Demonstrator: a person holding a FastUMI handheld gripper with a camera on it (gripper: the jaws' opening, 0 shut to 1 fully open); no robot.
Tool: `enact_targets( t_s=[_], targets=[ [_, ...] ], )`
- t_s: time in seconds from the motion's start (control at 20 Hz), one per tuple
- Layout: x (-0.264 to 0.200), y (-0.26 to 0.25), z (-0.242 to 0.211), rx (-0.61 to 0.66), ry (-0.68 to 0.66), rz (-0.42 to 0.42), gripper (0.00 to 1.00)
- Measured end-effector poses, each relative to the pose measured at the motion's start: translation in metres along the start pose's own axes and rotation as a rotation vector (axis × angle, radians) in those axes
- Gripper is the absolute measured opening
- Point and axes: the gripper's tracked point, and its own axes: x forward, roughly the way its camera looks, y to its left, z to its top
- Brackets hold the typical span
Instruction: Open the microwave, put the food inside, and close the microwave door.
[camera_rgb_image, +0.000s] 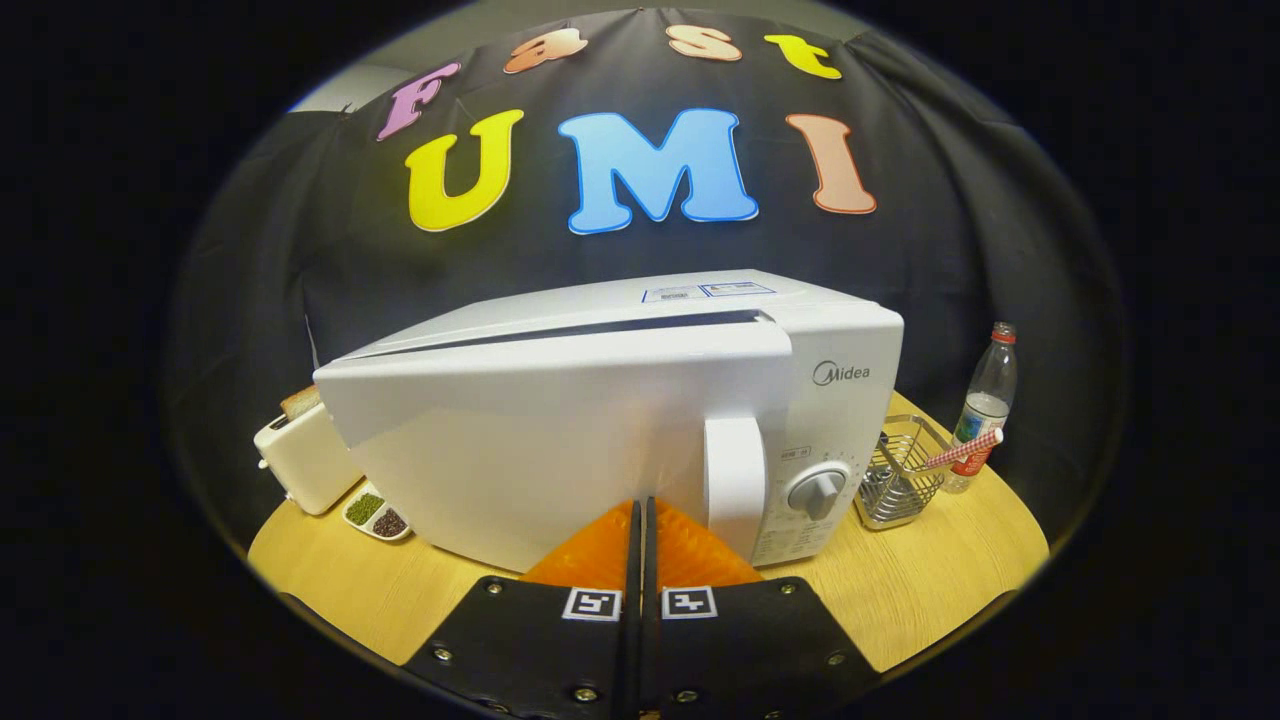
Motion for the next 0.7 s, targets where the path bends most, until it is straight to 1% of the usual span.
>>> enact_targets(
  t_s=[0.15, 0.25, 0.3, 0.35, 0.4, 0.45, 0.5, 0.6, 0.7],
  targets=[
    [0.008, -0.001, -0.002, 0.003, 0.006, -0.009, 0.01],
    [0.010, -0.003, -0.006, -0.047, 0.007, -0.022, 0.01],
    [0.012, -0.003, -0.008, -0.049, 0.013, -0.023, 0.01],
    [0.017, -0.007, -0.005, -0.045, 0.011, -0.038, 0.01],
    [0.018, -0.006, -0.010, -0.011, 0.041, -0.034, 0.01],
    [0.017, -0.005, -0.009, 0.000, 0.032, -0.031, 0.01],
    [0.018, -0.005, -0.010, -0.017, 0.030, -0.032, 0.01],
    [0.011, -0.005, -0.007, -0.049, 0.020, -0.042, 0.01],
    [-0.004, -0.001, -0.002, -0.072, 0.000, -0.025, 0.01]
  ],
)
